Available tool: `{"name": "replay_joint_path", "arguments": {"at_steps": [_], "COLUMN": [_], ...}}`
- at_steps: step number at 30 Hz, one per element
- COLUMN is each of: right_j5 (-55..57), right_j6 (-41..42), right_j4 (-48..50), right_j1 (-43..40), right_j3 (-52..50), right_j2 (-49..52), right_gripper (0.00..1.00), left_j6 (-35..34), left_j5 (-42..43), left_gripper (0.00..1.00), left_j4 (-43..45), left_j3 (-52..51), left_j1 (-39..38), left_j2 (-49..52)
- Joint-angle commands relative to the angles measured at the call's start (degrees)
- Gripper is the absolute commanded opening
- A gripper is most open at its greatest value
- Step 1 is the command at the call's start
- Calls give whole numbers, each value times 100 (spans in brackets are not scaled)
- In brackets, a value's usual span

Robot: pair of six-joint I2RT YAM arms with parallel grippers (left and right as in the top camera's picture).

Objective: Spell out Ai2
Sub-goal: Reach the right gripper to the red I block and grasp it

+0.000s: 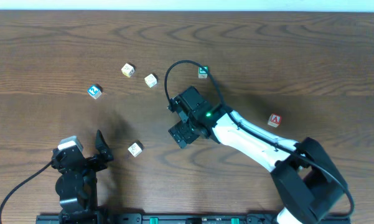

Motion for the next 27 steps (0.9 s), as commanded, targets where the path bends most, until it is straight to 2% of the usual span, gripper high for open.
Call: {"name": "replay_joint_path", "arguments": {"at_steps": [1, 10, 12, 19, 24, 27], "right_j5": [192, 170, 170, 173, 179, 184], "right_j6": [-39, -42, -42, -44, -44, -44], "right_j4": [-131, -354, -350, -280, -260, -203], "right_j1": [50, 116, 173, 380, 380, 378], "right_j3": [59, 33, 26, 20, 20, 20], "right_j2": [127, 195, 208, 415, 481, 481], "right_gripper": [92, 78, 69, 61, 47, 45], "left_j6": [-22, -20, -22, -22, -20, -22], "left_j5": [-103, -103, -103, -103, -103, -103], "left_gripper": [95, 95, 95, 95, 95, 96], "left_j4": [-39, -39, -39, -39, -39, -39], "left_j3": [-138, -138, -138, -138, -138, -138], "left_j1": [9, 9, 9, 9, 9, 9], "left_j2": [-33, -33, -33, -33, -33, -33]}}
